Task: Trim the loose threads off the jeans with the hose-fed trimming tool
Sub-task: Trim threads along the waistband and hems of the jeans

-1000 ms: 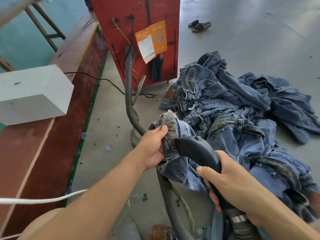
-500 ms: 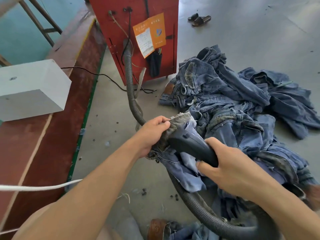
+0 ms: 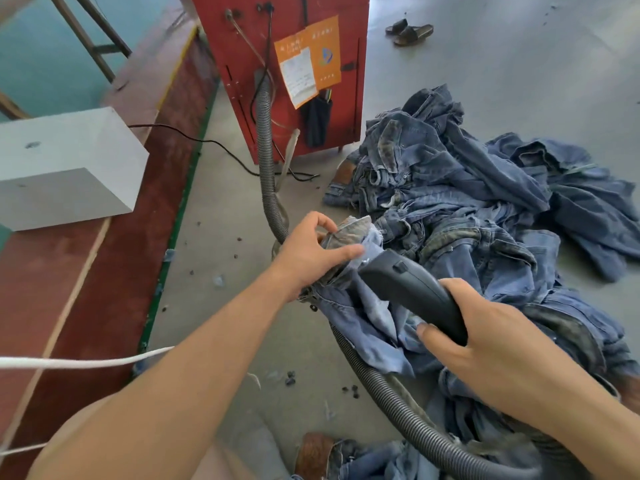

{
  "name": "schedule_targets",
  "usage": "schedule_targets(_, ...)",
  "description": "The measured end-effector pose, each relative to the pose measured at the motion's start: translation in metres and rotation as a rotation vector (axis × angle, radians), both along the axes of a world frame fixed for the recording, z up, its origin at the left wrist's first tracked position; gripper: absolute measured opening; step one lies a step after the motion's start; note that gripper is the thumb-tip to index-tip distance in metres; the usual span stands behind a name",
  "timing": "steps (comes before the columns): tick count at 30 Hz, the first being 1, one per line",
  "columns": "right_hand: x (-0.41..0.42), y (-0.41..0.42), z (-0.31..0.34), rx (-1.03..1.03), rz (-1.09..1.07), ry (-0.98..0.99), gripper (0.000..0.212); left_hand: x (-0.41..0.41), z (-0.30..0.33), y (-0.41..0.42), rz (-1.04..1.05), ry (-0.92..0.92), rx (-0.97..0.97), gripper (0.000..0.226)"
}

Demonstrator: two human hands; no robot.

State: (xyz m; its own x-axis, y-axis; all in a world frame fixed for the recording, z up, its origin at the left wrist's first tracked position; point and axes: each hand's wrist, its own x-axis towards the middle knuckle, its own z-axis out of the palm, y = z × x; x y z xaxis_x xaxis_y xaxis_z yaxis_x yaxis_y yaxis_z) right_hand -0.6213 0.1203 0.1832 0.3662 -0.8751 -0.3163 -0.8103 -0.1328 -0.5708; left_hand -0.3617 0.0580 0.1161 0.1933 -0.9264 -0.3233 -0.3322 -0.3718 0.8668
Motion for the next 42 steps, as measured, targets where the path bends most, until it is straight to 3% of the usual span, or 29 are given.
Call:
schedule_targets(5, -0.001, -0.004, -0.002, 0.002, -0.025, -0.021, 0.021, 0.008, -0.007, -0.004, -0.007, -0.347, -0.109, 0.021)
schedule_targets(12, 0.004, 0.001, -0.006, 0.054, 0.036, -0.042, 0.026, 0.010, -0.003, -0.004, 0.008, -0.528, -0.279, 0.014)
schedule_targets(14, 0.005, 0.002, -0.005, 0.059, 0.037, -0.053, 0.028, 0.007, 0.000, -0.006, 0.021, -0.351, -0.209, 0.017)
schedule_targets(18, 0.005, 0.005, -0.003, 0.135, 0.031, -0.106, 0.022, -0.004, 0.009, -0.005, 0.171, 0.339, 0.058, 0.018)
schedule_targets(22, 0.008, 0.011, 0.002, 0.220, -0.040, -0.161, 0.017, -0.015, 0.010, -0.004, 0.243, 0.686, 0.144, 0.013)
schedule_targets(28, 0.013, -0.013, 0.001, 0.203, -0.236, -0.266, 0.018, -0.037, -0.008, 0.009, 0.192, 0.798, 0.231, 0.019)
schedule_targets(33, 0.002, -0.004, -0.001, 0.250, -0.184, -0.216, 0.015, -0.030, -0.007, 0.006, 0.282, 0.886, 0.168, 0.015)
schedule_targets(42, 0.000, -0.019, -0.002, 0.196, -0.256, -0.318, 0.015, -0.039, -0.006, 0.014, 0.138, 0.787, 0.184, 0.016)
